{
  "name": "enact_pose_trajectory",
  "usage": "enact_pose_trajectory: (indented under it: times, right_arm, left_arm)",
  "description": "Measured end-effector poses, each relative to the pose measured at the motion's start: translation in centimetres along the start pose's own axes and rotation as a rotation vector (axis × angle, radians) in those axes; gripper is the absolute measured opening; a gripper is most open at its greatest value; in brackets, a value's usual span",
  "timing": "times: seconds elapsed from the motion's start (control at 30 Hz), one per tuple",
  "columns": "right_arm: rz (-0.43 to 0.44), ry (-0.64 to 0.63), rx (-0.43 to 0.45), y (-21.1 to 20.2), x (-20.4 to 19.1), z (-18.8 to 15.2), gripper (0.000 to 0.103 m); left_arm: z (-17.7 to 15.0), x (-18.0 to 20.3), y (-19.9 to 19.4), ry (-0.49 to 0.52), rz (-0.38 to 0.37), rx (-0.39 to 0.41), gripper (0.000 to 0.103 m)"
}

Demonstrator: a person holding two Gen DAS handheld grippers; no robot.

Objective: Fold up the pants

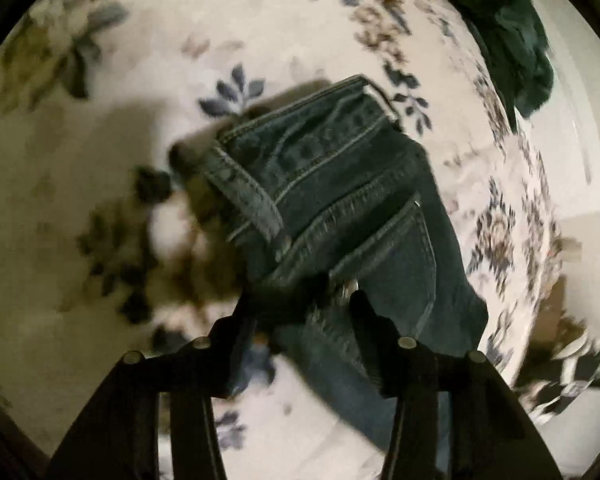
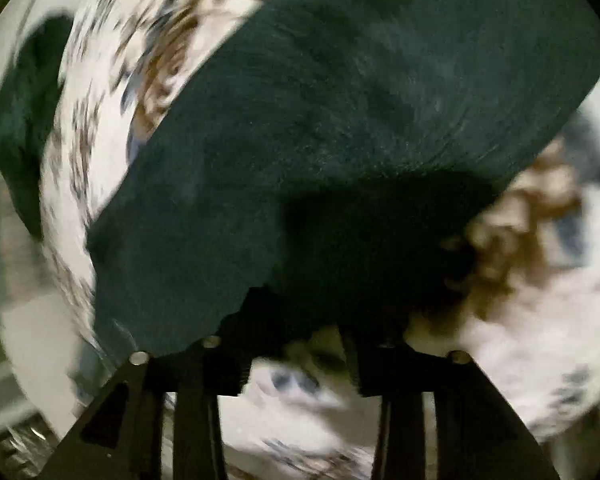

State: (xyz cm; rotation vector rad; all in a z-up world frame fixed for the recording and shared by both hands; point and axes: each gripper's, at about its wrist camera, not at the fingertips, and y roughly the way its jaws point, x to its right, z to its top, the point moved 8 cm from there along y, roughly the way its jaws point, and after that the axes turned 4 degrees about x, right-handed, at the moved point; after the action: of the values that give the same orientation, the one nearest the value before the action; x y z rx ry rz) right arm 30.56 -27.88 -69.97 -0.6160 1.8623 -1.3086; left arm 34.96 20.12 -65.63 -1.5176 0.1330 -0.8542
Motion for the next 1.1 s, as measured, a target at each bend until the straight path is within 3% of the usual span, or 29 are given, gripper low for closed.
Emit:
enact_pose_trajectory:
  times: [0.07,0.13,0.27,0.37,0.47,0.57,0.77,0.87,1.0,1.1]
  right_arm:
    - [-0.021,-0.089,-0.061,-1.3,-2.3,-1.0,0.045]
    - [-0.019,-0.191,-0.079,-1.9,-5.9,-1.0,0.049]
    - [0.084,-0.477,-0.016,0.5,-17.6,3.0,0.057]
    - [0.122,-0.620,-0.012,4.5,-24.9,6.6,0.057]
    - [0.052,-0.695,-0.059,9.2,-29.1,9.9,0.057]
    - [0.046,-0.732,-0.143,11.1,-29.4,9.4,0.047]
    - [0.041,-0.867,-0.354,10.6,-26.4,4.3,0.046]
    - [0.018,-0.866,-0.313,10.4,-26.6,6.0,0.046]
    - [0.052,-0.771,-0.195,10.5,-28.8,9.9,0.061]
    - [0.027,-0.727,-0.226,12.3,-29.1,11.1,0.063]
  left_arm:
    - [-0.6,1.2,-1.2,0.103,0.053,0.028,0.049]
    - [-1.1,2.7,-0.9,0.209,0.100,0.045,0.064]
    - [-1.6,6.8,1.3,0.315,0.095,0.031,0.064]
    - [-1.1,9.8,3.4,0.402,0.118,0.036,0.064]
    - [-0.8,12.1,5.9,0.466,0.138,0.019,0.064]
    - [-0.6,12.5,7.9,0.503,0.169,0.000,0.064]
    - [-0.6,11.8,8.7,0.528,0.159,-0.004,0.064]
    - [-0.7,11.6,8.7,0.540,0.148,0.000,0.065]
    - [-0.9,11.6,8.9,0.558,0.118,-0.010,0.078]
    - [-1.2,12.0,9.2,0.588,0.123,-0.016,0.088]
